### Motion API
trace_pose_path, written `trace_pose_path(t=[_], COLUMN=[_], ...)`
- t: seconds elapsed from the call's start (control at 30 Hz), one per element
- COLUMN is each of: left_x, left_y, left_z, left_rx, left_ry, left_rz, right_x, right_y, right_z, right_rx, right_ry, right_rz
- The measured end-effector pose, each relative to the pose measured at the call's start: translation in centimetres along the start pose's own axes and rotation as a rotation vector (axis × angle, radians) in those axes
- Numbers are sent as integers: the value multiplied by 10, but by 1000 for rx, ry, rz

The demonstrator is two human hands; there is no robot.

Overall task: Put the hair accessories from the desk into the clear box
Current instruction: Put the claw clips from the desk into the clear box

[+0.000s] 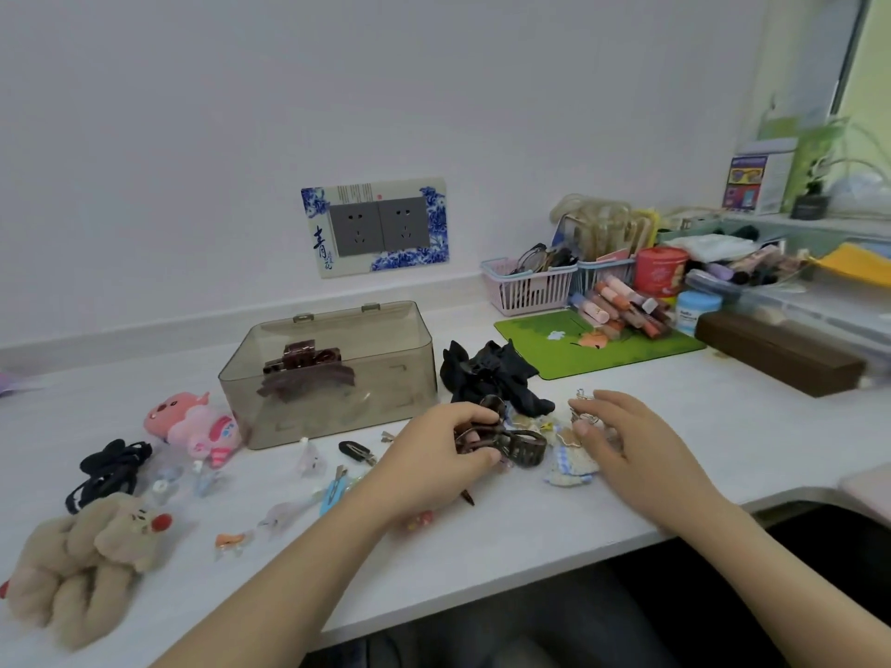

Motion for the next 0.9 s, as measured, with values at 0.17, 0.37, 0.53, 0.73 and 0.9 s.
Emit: trace_pose_path(t=[0.17, 0.37, 0.53, 0.73, 0.9], left_x=[5, 7, 5, 7, 6], left_y=[-3, -7, -4, -9, -8], left_z=[-7, -11, -15, -28, -34], left_rx=[-154, -199, -208, -318, -321], left_ry=[97, 129, 217, 400, 453], left_rz=[-59, -73, -37, -54, -60], right_x=[8, 11, 13, 17, 22], right_y=[2, 0, 1, 4, -4], right_z=[-2, 8, 3, -12, -17], right_rx=[105, 115, 198, 338, 374], right_ry=[17, -86, 13, 160, 250], right_rz=[88, 147, 200, 288, 300])
Point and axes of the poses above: each hand's wrist, its own x-axis towards the middle knuckle, its own z-axis out of the palm, y = z × x, the point moved 6 cm from there along x, towards the middle knuckle, and after that the axes turned 12 degrees about y, right-handed, at the moved point
